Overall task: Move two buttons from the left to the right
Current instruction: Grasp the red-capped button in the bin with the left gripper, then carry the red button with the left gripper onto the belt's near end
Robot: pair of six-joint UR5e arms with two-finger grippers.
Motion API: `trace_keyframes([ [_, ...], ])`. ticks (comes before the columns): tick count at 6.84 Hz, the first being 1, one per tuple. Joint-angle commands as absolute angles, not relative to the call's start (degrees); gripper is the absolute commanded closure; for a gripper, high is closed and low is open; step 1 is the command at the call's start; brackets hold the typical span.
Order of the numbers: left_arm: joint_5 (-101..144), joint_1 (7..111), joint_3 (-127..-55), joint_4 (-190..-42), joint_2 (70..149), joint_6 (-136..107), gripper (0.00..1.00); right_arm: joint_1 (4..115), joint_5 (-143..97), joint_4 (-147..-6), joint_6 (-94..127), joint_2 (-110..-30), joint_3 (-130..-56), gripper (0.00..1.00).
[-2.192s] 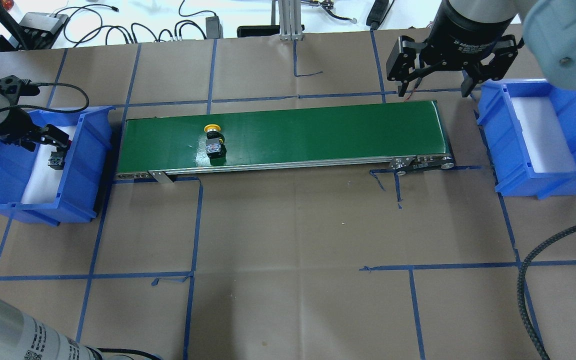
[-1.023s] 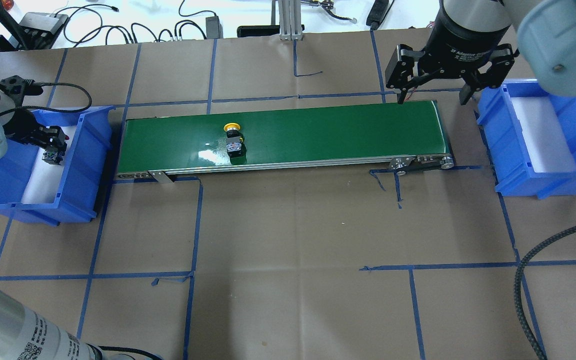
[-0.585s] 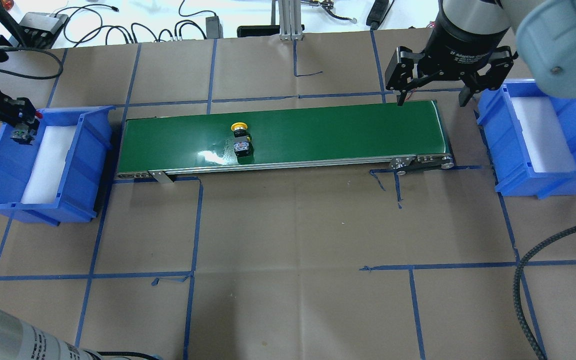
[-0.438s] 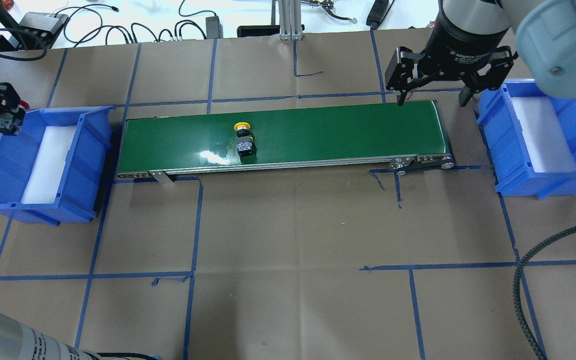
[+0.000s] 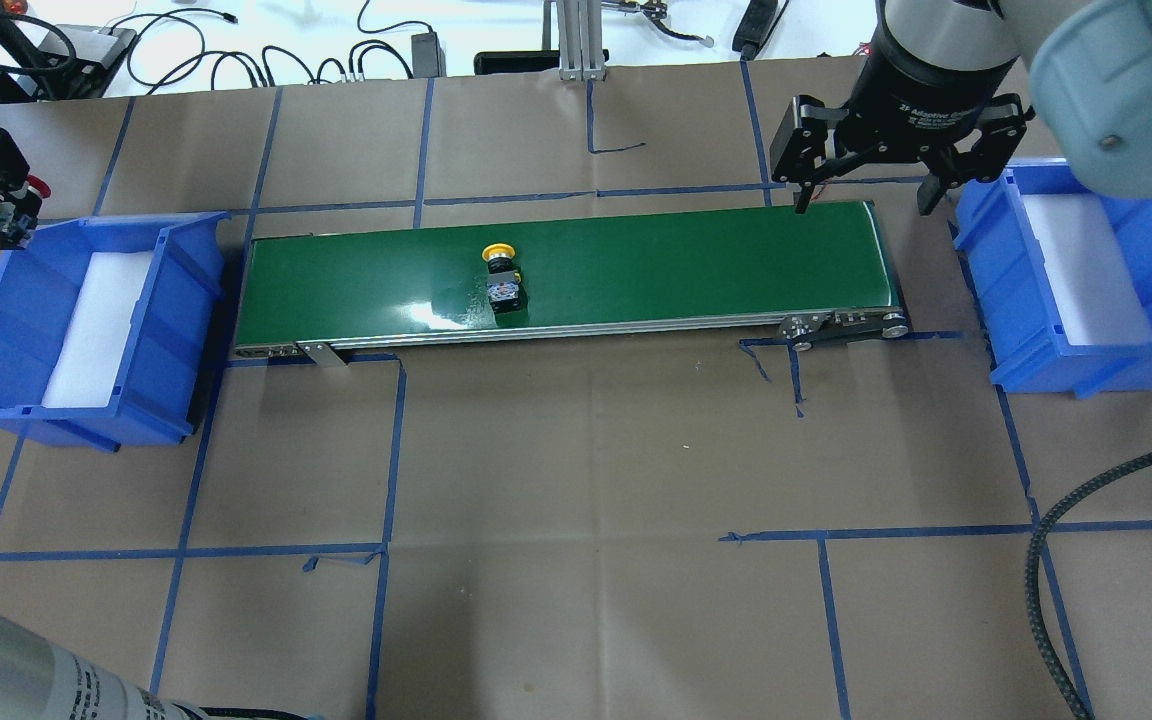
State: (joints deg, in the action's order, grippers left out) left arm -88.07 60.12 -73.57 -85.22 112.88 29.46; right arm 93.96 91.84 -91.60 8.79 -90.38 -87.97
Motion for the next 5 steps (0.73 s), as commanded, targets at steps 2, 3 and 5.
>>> trace_keyframes([
  [2,-87.98,70.19,-75.40,-85.43,111.36,13.76,0.83,93.96,92.02,-91.84,8.53,-90.35,-87.98,0.00],
  [3,-88.07,73.10,-76.28,-84.91,111.01,8.93,0.83,93.96,92.02,-92.02,8.35,-90.26,-87.98,0.00],
  [5,-88.07,78.81,-77.69,-84.82,110.83,1.00,0.83,93.96,91.76,-91.93,8.44,-90.26,-87.98,0.00],
])
